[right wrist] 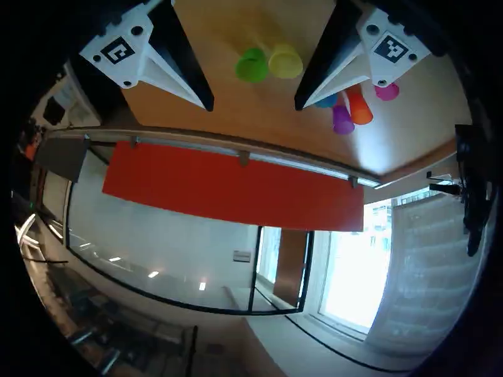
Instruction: Pour water
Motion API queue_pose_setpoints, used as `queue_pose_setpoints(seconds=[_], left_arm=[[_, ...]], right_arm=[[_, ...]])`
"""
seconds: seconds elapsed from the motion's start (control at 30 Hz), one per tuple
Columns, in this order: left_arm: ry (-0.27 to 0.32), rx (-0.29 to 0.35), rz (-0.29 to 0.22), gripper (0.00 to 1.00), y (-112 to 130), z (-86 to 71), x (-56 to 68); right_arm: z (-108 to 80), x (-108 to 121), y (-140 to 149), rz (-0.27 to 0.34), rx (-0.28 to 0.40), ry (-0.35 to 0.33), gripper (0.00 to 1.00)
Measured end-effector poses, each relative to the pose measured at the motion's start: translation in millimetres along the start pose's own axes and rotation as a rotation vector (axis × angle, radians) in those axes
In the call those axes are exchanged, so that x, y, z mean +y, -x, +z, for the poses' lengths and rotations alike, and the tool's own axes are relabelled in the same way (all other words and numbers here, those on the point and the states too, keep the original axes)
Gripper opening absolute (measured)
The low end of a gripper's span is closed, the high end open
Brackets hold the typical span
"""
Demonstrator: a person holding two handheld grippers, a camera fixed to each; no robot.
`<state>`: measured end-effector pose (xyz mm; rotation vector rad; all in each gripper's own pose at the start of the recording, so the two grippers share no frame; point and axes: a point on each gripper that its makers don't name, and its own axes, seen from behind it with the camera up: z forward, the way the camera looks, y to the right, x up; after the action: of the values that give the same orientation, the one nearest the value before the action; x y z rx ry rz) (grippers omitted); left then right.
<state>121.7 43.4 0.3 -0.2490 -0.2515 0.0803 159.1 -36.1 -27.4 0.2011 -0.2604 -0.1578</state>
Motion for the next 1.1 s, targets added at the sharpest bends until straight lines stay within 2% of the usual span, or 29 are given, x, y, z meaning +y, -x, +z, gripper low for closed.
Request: queue_pose_setpoints(seconds=[0.27, 0.67, 1.1], left_arm=[[0.039, -0.044, 0.019, 0.96, 13.0, 2.5, 5.9], [0.06, -0.076, 0.011, 0.96, 28.0, 6.9, 12.4], [0.082, -0.112, 0.034, 0.96, 48.0, 14.7, 21.2]], right_arm=[[6.0, -6.4, 13.9, -0.041, -0.068, -0.047, 1.0], [14.1, -16.6, 20.8, -0.064, -0.098, -0.091, 1.0], [29.8, -25.5, 34.0, -0.077, -0.129, -0.116, 1.0]])
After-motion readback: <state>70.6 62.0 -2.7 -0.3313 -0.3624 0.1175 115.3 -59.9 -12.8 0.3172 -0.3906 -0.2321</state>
